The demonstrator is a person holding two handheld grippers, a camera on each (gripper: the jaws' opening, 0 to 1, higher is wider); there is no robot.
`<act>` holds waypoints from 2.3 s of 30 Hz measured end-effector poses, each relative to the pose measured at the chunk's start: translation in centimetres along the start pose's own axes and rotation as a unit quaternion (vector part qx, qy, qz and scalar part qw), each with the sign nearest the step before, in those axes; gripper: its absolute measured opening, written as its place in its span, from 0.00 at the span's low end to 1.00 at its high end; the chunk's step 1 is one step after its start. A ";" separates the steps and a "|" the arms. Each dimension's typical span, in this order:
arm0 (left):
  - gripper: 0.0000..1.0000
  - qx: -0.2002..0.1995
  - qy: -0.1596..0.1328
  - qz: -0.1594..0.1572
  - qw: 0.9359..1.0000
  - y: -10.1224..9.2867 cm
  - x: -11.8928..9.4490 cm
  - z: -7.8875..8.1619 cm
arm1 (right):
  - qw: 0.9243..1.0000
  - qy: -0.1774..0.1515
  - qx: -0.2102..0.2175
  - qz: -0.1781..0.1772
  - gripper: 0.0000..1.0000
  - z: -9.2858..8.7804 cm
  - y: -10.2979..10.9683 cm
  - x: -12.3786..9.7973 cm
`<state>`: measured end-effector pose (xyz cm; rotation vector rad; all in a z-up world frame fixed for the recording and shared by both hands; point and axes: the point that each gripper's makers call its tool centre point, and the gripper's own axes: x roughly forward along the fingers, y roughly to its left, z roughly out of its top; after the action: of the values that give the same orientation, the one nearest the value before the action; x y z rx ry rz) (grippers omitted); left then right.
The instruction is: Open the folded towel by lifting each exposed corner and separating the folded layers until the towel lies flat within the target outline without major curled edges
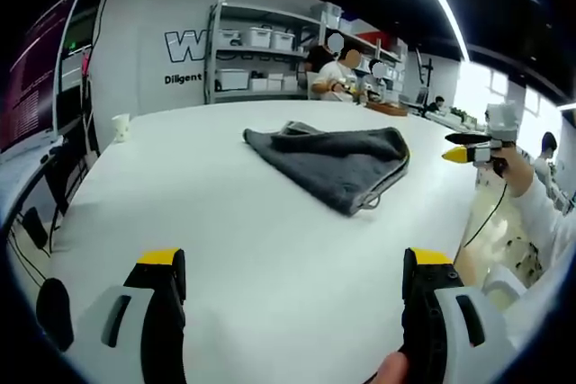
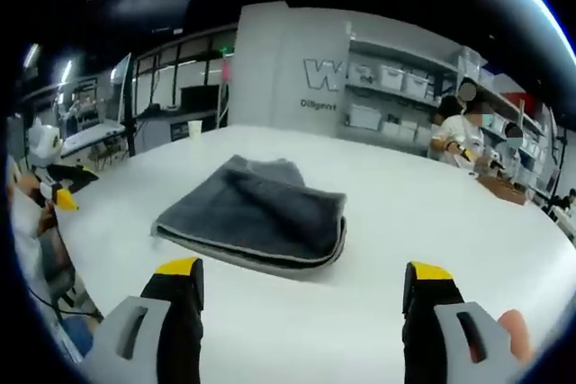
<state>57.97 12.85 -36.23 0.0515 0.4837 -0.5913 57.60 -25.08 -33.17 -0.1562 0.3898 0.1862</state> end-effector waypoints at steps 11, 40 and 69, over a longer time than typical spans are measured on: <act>1.00 0.001 0.002 0.003 1.000 0.1 0.1 -0.1 | 1.000 0.005 -0.015 0.025 0.99 -0.9 2.2 -2.4; 1.00 -0.001 0.008 -0.009 1.000 0.6 1.1 -0.8 | 0.977 0.011 -0.202 0.060 0.96 7.7 7.3 10.5; 1.00 -0.053 0.001 0.008 0.999 5.1 0.9 -2.7 | 0.978 0.037 -0.180 0.103 0.61 8.4 11.3 28.7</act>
<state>60.22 17.10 -39.48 -0.0441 0.5151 -0.5484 84.39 -8.25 -37.98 -0.4822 0.4432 0.4568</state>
